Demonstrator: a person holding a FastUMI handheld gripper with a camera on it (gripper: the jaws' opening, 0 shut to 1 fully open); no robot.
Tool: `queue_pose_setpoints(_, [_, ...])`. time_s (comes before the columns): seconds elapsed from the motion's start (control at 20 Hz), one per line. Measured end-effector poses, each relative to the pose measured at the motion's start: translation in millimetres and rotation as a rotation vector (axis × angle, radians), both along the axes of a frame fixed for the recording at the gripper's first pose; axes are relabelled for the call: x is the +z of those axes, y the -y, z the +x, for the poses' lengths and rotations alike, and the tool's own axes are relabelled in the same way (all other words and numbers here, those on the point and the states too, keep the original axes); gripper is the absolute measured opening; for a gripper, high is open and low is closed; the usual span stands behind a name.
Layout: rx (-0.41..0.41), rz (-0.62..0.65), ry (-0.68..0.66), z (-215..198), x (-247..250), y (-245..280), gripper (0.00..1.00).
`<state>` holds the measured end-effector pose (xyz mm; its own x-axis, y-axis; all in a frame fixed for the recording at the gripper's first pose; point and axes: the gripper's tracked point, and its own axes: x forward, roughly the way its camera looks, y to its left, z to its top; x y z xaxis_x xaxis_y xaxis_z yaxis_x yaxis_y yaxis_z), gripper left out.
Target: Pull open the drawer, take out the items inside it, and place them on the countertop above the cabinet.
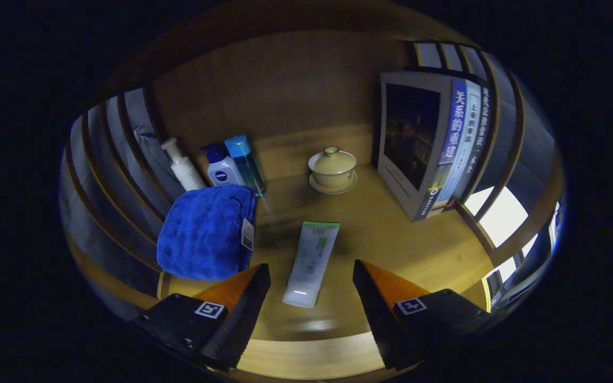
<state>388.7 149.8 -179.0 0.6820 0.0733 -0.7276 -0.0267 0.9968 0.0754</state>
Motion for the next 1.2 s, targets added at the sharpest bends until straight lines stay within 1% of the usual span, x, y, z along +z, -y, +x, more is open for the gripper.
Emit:
queue_pose_setpoints(0.2, [0.015,0.003,0.093,-29.2,25.4,7.2,0.99])
queue_pose_setpoints(0.4, [0.034,0.053,0.241,-64.9,65.5,6.2,0.99])
queue_pose_setpoints(0.65, [0.090,0.014,0.396,-114.6,99.7,9.2,0.99])
queue_pose_setpoints(0.8, [0.110,0.017,0.479,-145.0,113.5,5.7,0.99])
queue_pose_setpoints(1.0, [0.116,0.033,0.540,-186.0,116.8,11.7,0.98])
queue_pose_setpoints(1.2, [0.122,-0.020,0.561,-222.5,98.5,21.9,0.98])
